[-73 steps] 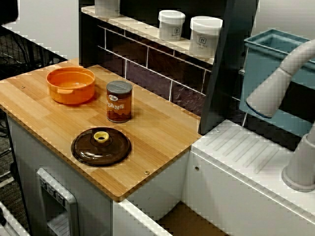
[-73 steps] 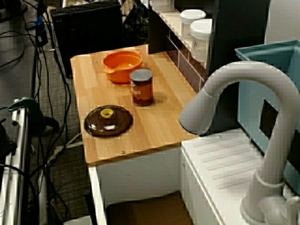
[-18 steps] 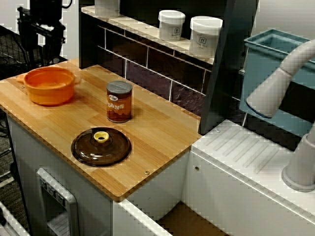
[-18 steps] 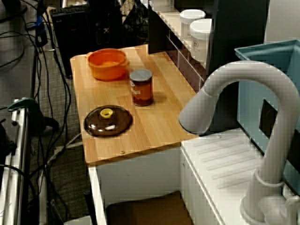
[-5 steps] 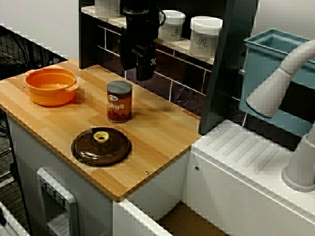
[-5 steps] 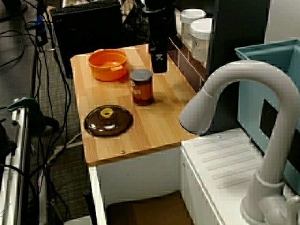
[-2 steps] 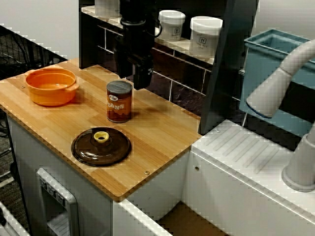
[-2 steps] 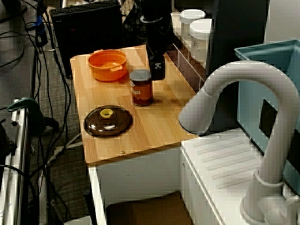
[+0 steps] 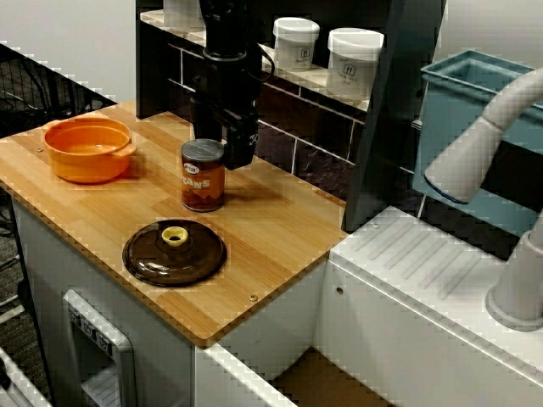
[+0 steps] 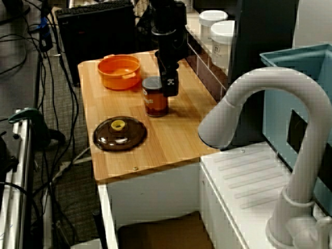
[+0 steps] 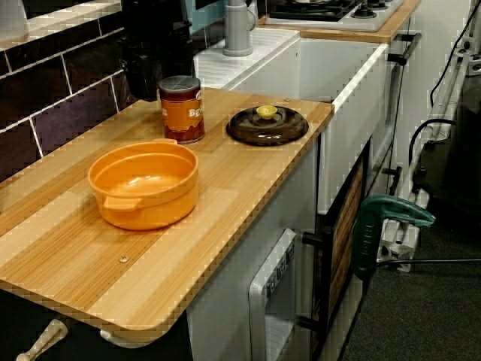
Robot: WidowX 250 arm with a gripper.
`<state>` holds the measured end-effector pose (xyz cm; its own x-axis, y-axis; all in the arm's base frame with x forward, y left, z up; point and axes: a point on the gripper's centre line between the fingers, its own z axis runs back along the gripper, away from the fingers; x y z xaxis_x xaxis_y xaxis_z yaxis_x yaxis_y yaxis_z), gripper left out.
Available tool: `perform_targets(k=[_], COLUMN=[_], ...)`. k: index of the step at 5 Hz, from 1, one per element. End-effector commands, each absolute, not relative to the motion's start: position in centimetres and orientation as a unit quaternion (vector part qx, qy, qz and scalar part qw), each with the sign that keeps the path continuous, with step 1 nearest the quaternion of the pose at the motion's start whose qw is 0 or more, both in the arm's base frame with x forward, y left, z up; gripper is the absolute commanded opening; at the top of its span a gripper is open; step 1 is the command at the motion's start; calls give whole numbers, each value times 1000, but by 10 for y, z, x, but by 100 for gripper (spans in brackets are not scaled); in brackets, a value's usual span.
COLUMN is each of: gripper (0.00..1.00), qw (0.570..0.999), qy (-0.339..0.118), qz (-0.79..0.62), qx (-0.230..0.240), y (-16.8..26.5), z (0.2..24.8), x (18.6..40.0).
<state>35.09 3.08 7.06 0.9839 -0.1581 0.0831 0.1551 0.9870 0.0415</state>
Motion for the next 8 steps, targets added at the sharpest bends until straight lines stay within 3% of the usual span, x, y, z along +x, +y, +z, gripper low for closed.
perform_targets(k=[1, 6, 8], gripper=[100, 100, 100], qw=[996, 998, 998], qy=[-57, -53, -41], qz=[-65, -32, -38], qx=[31, 31, -3], y=[52, 109, 96], z=[87, 94, 100], x=[333, 293, 298])
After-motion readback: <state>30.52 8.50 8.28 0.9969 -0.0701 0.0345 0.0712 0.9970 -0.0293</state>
